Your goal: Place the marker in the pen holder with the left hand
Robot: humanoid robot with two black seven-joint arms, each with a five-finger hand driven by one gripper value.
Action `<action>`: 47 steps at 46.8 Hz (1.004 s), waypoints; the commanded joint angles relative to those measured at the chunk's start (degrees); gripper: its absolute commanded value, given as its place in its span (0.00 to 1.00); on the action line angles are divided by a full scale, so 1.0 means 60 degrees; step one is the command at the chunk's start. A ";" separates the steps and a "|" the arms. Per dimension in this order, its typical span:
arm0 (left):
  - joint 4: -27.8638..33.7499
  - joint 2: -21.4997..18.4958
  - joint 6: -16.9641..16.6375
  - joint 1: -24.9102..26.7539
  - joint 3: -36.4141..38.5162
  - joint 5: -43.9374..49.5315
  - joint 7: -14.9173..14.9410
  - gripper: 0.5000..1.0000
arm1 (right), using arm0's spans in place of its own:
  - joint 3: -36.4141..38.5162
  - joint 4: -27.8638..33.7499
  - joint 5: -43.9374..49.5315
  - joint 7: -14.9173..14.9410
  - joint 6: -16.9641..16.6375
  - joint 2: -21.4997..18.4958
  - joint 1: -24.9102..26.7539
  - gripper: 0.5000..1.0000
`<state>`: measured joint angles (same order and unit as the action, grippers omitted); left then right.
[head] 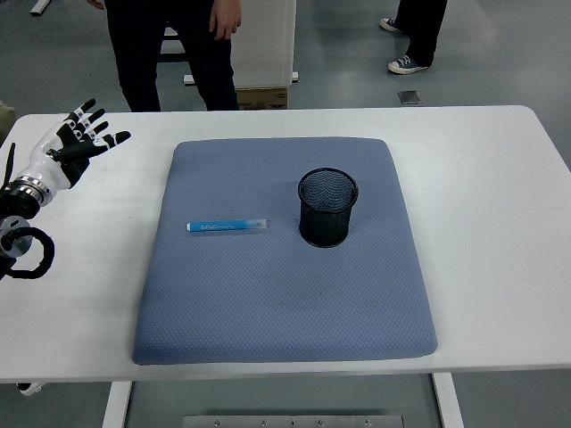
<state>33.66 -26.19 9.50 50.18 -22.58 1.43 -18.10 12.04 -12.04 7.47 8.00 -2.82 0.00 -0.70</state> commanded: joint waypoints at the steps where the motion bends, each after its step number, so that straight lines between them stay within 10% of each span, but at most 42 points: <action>1: 0.0000 0.0000 0.0014 0.0000 -0.0002 0.0011 -0.0001 1.00 | 0.0000 0.0000 0.0000 0.0000 0.0002 0.0000 0.0000 1.00; 47: -0.0029 -0.0176 0.0058 0.0000 -0.0251 -0.0092 -0.0001 1.00 | 0.0000 0.0000 0.0000 0.0000 -0.0013 0.0000 0.0000 1.00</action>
<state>33.58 -27.29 10.01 50.19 -24.31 1.27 -18.10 12.04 -12.04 7.47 8.00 -2.82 0.00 -0.70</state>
